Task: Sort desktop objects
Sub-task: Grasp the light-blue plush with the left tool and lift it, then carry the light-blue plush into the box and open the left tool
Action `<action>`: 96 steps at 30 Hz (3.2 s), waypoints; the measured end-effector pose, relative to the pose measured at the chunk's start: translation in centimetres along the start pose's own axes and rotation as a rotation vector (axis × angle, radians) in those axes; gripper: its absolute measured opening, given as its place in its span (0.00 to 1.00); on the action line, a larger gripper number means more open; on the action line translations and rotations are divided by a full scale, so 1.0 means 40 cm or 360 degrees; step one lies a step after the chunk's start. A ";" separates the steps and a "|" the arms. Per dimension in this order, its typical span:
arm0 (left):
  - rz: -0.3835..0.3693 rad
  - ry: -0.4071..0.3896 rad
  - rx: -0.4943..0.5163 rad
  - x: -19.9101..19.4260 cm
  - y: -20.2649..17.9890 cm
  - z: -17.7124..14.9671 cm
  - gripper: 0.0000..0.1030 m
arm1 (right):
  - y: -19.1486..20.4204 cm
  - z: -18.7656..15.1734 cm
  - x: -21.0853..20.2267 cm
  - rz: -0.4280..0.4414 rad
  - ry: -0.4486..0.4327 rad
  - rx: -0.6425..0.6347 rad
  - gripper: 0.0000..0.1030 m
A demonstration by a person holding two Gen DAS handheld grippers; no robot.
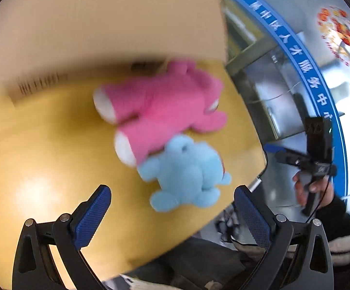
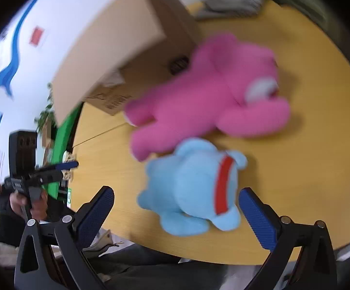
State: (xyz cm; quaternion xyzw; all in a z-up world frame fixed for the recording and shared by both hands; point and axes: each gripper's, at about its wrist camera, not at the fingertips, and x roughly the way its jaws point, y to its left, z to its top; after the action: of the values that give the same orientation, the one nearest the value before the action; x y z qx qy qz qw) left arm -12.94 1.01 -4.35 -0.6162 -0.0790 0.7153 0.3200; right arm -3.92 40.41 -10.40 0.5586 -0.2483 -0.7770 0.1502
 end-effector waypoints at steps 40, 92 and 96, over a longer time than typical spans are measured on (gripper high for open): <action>-0.0483 0.0285 -0.0417 0.482 0.028 -0.136 0.60 | -0.047 -0.154 0.313 0.0010 0.0445 -0.0078 0.70; 0.0034 0.0748 -0.0612 0.314 0.245 1.034 0.05 | 0.377 0.955 0.676 -0.0783 0.1094 -0.0162 0.64; 0.0038 0.0872 -0.0589 0.406 0.228 1.018 0.04 | 0.303 0.909 0.720 -0.0877 0.1243 -0.0105 0.54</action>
State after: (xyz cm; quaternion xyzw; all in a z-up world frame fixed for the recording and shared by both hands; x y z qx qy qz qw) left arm -54.76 14.34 -13.17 -0.8343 -0.1114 0.5002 0.2035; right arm -48.25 23.55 -17.38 0.8487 0.0088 -0.5274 0.0382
